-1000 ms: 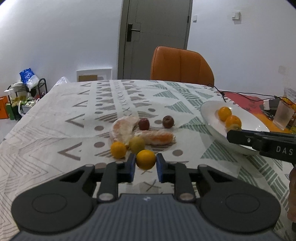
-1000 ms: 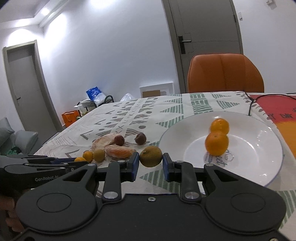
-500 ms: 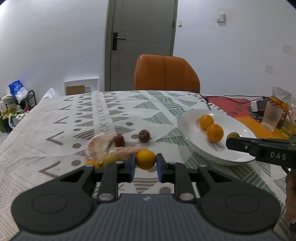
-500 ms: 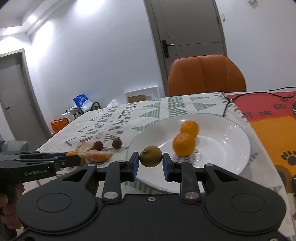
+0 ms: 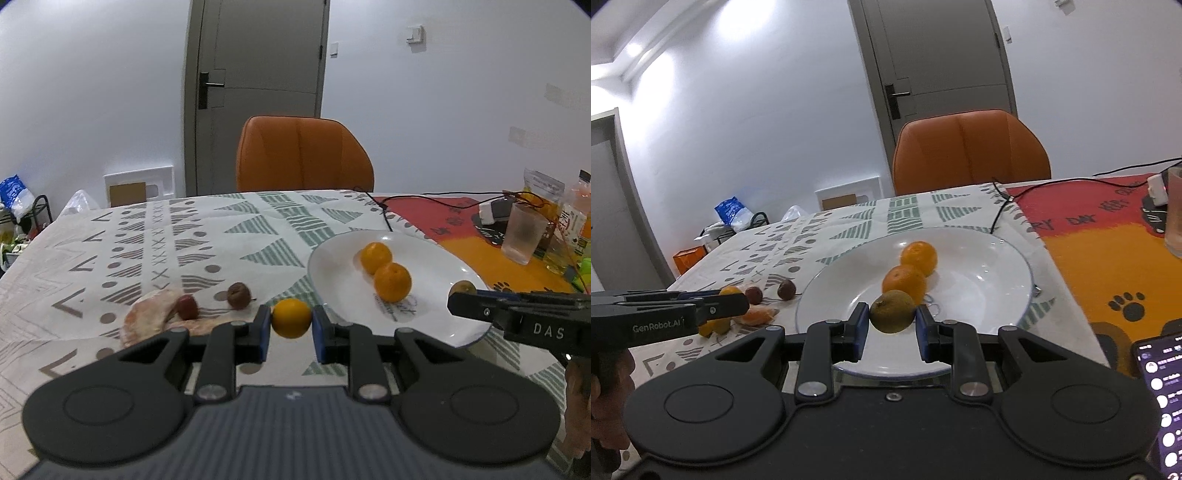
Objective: Organize fruits
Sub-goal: 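Carry both fruits over the white plate and open both tools to release them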
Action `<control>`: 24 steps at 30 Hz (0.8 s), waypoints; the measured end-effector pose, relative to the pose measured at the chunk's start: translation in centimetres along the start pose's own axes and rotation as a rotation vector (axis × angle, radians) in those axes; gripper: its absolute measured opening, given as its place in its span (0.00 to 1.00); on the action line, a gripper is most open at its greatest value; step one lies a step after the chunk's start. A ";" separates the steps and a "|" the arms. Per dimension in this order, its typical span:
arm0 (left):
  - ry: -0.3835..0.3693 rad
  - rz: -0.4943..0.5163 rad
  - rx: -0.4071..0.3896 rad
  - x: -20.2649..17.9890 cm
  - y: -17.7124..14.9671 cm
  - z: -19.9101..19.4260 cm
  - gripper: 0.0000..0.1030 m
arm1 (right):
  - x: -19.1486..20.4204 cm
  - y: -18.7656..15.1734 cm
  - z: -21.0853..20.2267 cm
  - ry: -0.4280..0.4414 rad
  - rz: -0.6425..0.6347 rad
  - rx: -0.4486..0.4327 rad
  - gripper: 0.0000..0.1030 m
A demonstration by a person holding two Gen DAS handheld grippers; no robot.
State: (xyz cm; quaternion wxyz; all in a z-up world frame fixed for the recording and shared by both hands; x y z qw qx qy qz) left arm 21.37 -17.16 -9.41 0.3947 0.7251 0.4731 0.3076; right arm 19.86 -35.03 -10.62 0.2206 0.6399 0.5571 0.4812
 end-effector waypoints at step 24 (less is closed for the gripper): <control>-0.067 0.077 -0.014 -5.1 2.4 3.0 0.21 | -3.5 0.3 -1.1 -0.034 0.060 -0.027 0.30</control>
Point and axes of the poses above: each gripper's, at about its wrist camera, not at the fingertips, and z roughly the way its jaws point, x to its left, y to its top, the point moved 10 cm from there along z, roughly the way its jaws point, and after that the axes turned 9 degrees about z, right-handed, at the moved point
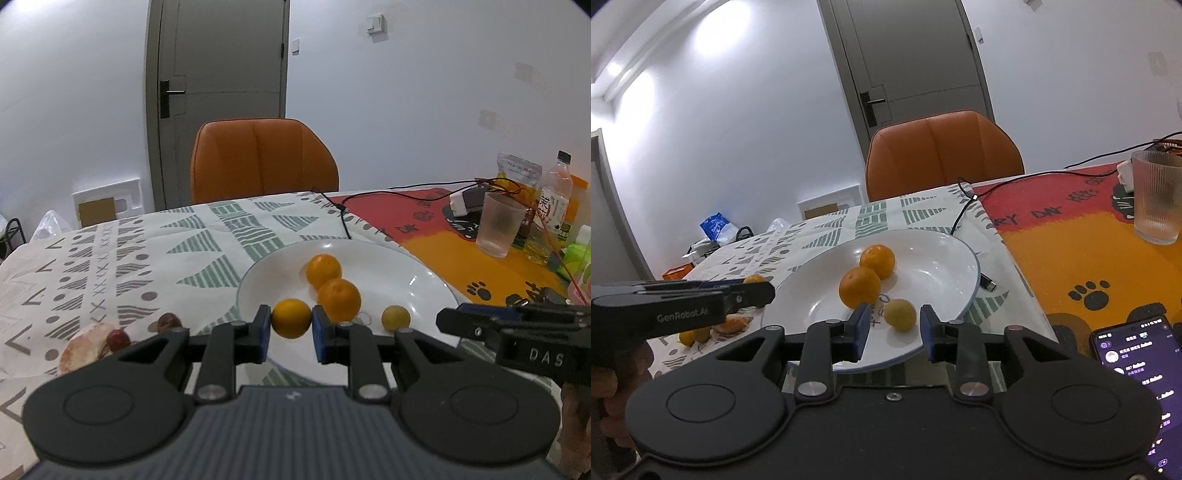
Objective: Organize fruits
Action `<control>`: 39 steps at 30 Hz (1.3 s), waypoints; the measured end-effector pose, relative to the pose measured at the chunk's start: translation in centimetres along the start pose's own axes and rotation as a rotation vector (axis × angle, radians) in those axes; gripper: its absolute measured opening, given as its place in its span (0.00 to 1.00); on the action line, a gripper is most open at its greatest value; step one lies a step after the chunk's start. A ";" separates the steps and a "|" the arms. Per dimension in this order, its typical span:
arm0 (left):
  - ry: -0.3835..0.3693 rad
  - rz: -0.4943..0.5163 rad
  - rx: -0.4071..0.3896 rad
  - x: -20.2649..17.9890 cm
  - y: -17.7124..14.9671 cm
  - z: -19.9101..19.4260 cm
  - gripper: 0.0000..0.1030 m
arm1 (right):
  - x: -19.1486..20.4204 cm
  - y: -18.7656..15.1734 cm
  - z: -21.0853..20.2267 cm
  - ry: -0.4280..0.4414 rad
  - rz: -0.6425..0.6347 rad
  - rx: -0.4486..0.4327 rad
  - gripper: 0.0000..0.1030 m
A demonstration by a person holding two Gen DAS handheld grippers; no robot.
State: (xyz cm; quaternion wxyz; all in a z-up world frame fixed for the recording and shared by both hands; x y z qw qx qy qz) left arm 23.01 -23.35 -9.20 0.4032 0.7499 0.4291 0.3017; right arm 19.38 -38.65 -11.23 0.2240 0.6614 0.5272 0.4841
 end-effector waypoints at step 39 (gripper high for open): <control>0.215 -0.119 -0.018 9.3 -0.5 -4.0 0.82 | 3.7 0.3 0.3 0.037 -0.026 -0.045 0.98</control>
Point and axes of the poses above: each gripper's, at about its wrist camera, not at the fingertips, and z roughly the way its jaws point, x to its left, y to its top, the point moved 10 cm from there along z, roughly the way its jaws point, and after that the axes turned 9 degrees about z, right-handed, at the moved point
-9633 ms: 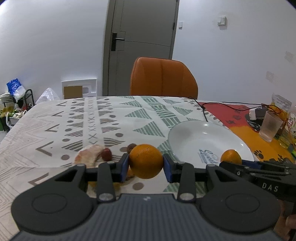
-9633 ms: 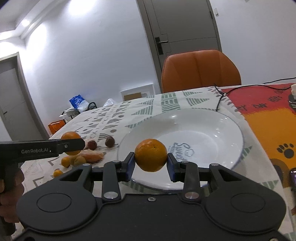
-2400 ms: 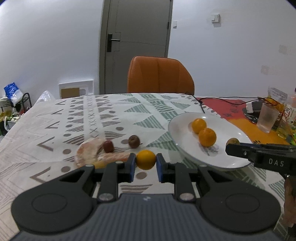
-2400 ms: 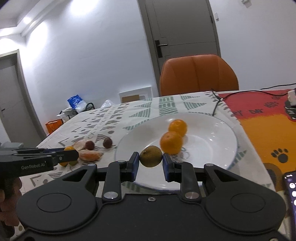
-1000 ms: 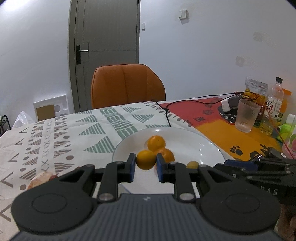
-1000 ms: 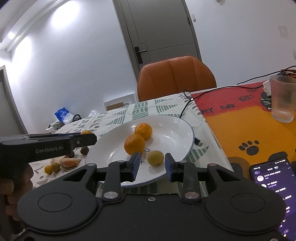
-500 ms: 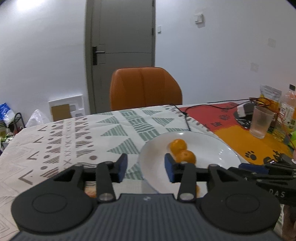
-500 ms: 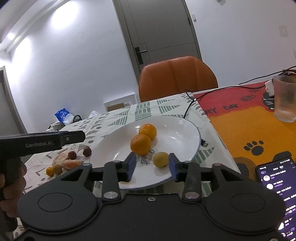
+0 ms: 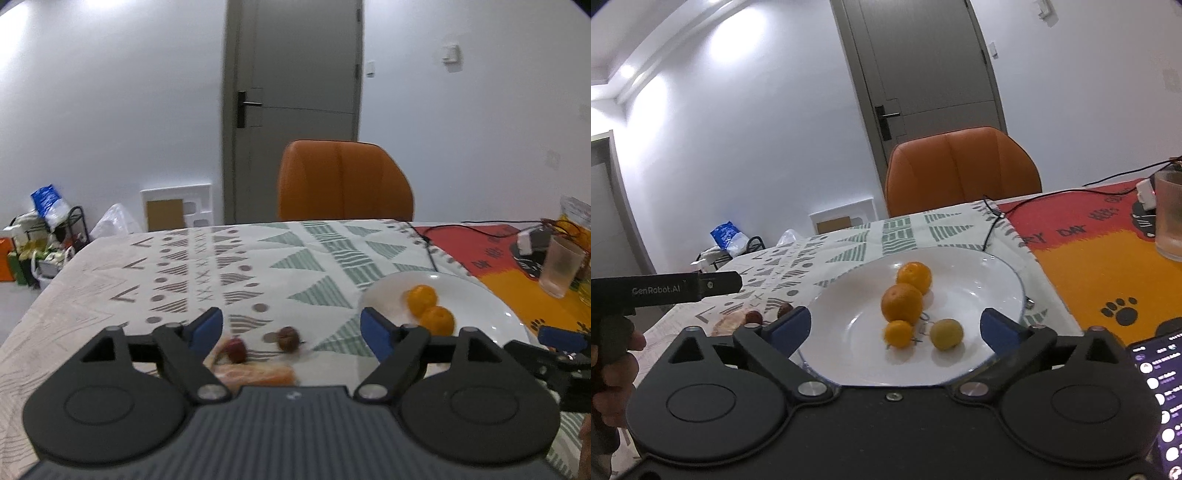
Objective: Organize fruits
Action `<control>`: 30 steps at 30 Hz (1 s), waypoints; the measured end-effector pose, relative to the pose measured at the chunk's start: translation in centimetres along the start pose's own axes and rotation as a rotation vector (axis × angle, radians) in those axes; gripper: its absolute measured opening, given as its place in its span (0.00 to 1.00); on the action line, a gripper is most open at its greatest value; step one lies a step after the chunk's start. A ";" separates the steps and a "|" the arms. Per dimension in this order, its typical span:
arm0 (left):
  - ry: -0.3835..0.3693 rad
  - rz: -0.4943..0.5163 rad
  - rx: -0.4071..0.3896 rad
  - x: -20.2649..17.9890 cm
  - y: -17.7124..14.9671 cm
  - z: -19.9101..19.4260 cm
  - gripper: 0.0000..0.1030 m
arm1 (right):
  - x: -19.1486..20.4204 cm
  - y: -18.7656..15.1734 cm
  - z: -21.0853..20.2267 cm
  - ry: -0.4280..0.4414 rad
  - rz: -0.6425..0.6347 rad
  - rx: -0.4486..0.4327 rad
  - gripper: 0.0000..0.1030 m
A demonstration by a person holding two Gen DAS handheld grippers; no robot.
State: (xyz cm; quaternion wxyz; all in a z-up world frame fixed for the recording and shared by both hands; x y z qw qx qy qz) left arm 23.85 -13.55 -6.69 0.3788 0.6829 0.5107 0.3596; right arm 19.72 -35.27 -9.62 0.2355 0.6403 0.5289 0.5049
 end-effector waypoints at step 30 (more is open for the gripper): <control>0.084 -0.119 -0.008 8.7 -3.0 -2.9 0.85 | 7.1 -1.7 2.3 0.085 -0.098 0.037 1.00</control>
Point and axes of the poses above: each gripper's, at about its wrist camera, not at the fingertips, and z roughly the way its jaws point, x to its left, y to its top, the point moved 10 cm from there along z, roughly the way its jaws point, and after that the axes turned 9 degrees about z, right-handed, at the moved point
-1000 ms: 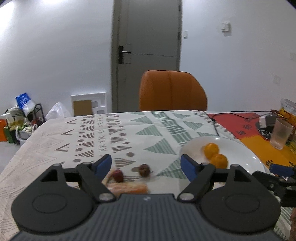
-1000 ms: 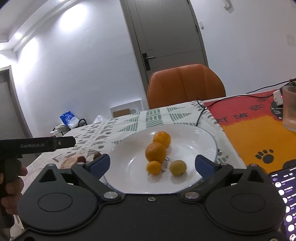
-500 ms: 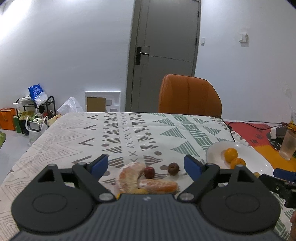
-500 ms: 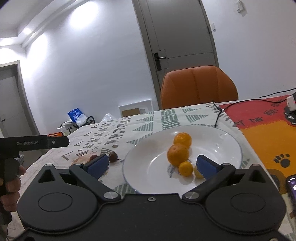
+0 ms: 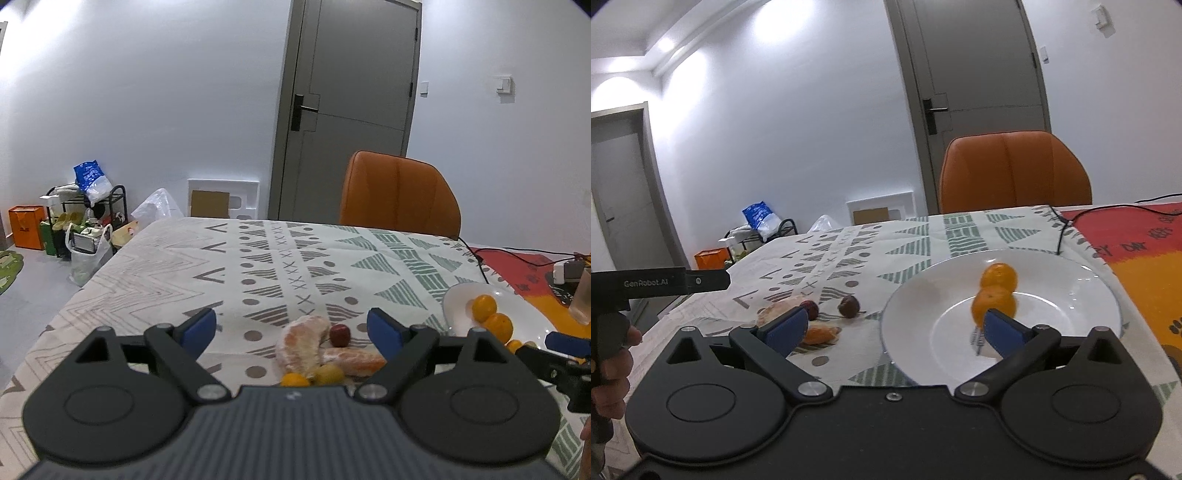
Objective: Organize fruits
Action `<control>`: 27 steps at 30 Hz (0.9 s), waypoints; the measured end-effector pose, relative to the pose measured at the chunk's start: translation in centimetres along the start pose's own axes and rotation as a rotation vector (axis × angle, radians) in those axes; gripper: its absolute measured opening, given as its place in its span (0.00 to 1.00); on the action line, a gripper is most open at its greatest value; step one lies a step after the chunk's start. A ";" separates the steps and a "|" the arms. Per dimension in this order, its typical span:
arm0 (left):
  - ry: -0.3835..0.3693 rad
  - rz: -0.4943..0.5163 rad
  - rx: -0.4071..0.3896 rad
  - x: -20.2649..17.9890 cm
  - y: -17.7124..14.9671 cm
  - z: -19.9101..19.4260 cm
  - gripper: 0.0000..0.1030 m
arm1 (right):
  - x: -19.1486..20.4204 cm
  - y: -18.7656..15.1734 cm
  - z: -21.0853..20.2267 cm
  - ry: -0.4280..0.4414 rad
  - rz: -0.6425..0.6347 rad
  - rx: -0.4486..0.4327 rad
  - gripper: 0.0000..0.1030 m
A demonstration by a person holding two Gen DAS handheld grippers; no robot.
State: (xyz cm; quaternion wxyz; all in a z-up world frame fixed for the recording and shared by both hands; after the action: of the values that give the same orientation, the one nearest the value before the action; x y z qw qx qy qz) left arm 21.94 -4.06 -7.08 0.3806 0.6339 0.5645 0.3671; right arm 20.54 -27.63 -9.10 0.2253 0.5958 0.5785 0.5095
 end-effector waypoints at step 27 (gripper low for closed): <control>-0.040 -0.069 0.093 2.5 -4.1 2.3 0.68 | 5.0 -2.5 3.9 0.081 -0.072 0.136 0.68</control>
State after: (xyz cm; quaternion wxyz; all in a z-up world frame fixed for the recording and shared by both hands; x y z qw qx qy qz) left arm 22.46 -1.42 -11.64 0.3743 0.6385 0.5945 0.3143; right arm 21.83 -21.23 -11.05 0.1790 0.5676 0.6414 0.4842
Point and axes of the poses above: each gripper's, at about its wrist camera, not at the fingertips, and z roughly the way its jaws point, x to its left, y to its top, the point moved 10 cm from there along z, roughly the way its jaws point, and after that the axes turned 9 degrees about z, right-handed, at the moved point
